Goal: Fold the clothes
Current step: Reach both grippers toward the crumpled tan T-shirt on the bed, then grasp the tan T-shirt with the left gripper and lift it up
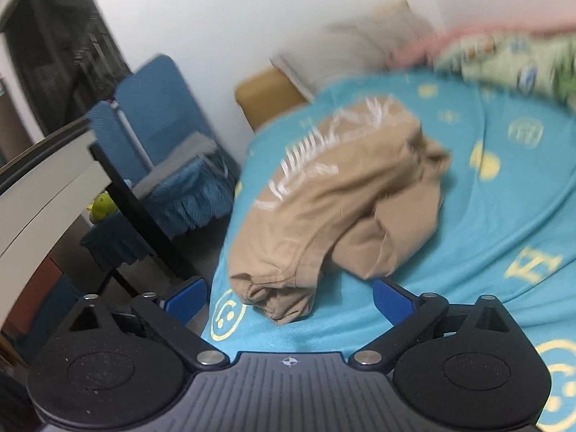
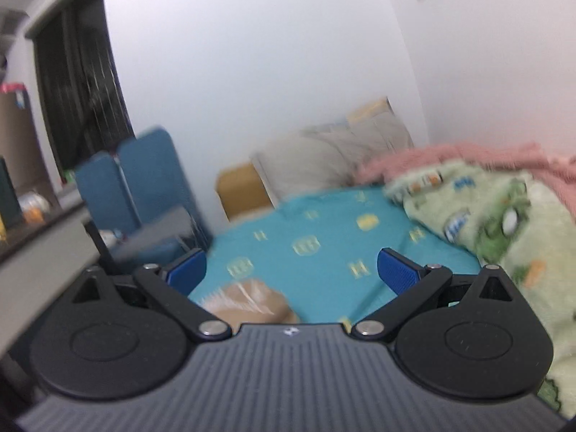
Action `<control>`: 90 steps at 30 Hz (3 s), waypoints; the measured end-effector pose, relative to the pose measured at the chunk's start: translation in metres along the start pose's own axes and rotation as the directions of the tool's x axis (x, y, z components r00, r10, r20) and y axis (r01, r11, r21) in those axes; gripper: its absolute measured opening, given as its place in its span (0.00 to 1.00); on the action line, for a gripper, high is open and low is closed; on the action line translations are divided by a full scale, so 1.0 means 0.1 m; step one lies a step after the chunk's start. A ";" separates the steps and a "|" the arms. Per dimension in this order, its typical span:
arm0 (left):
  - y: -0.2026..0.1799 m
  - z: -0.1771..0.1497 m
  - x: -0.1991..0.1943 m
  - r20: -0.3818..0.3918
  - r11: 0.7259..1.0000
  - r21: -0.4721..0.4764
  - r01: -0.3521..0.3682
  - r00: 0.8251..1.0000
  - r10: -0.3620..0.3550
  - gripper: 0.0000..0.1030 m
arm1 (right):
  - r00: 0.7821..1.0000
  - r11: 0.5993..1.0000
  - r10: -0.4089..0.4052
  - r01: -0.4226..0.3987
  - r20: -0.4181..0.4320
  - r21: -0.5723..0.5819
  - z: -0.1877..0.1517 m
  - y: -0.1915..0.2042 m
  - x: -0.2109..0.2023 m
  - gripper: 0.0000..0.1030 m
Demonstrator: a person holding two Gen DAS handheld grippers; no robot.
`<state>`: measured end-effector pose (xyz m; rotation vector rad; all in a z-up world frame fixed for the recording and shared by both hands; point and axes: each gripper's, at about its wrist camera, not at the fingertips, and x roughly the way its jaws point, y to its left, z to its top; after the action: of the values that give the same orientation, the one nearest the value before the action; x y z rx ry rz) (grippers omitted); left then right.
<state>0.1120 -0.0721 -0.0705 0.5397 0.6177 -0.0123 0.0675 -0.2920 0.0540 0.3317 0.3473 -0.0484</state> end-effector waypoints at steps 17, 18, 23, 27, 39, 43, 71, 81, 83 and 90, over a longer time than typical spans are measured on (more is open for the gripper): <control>0.08 0.08 0.83 0.033 0.997 0.049 -0.067 0.997 0.065 0.22 | 0.990 0.995 0.058 -0.048 -0.128 0.084 -0.82 -0.38 1.11 1.00; 0.17 0.10 0.75 0.074 0.998 -0.023 -0.062 0.995 0.063 0.20 | 0.990 0.995 0.065 -0.055 -0.128 0.085 -0.82 -0.37 1.12 1.00; 0.46 0.17 0.07 0.363 0.984 -0.176 0.018 0.931 0.047 0.13 | 0.997 0.995 0.073 -0.070 -0.040 0.066 -0.78 -0.23 0.91 1.00; 0.69 0.04 -0.47 0.478 0.951 -0.266 0.159 0.878 -0.013 0.12 | 0.997 0.997 0.079 -0.079 0.005 -0.016 -0.76 -0.03 0.70 1.00; 1.38 -0.43 -1.16 0.572 0.808 -0.392 0.440 0.804 -0.161 0.12 | 0.977 0.936 0.195 -0.213 -0.089 -0.282 -0.97 0.89 0.12 1.00; 1.63 -0.53 -0.99 0.576 0.742 -0.445 0.500 0.795 -0.190 0.12 | 0.960 0.883 0.205 -0.265 -0.190 -0.386 -1.34 1.34 0.29 1.00; 1.22 -0.48 -0.37 0.506 0.672 -0.445 0.592 0.785 -0.357 0.11 | 0.980 0.971 -0.153 0.125 -0.131 -0.202 -1.31 0.78 1.02 1.00; 1.37 -0.50 -0.87 0.669 0.678 -0.400 0.617 0.702 -0.244 0.11 | 0.964 0.957 -0.253 0.237 -0.080 -0.166 -1.25 0.63 0.86 1.00; 1.39 -0.53 -0.96 0.688 0.676 -0.392 0.624 0.686 -0.235 0.11 | 0.966 0.961 -0.260 0.260 0.005 -0.100 -1.12 0.55 0.67 1.00; 1.51 -0.60 -1.32 0.772 0.650 -0.354 0.673 0.602 -0.203 0.11 | 0.904 0.965 -0.179 0.238 0.387 -0.109 -0.74 0.63 -0.20 1.00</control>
<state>-0.0041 0.0684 0.0339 -0.3272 -0.0192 -0.4920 0.0312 -0.2089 0.0148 0.1247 0.0033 -0.2923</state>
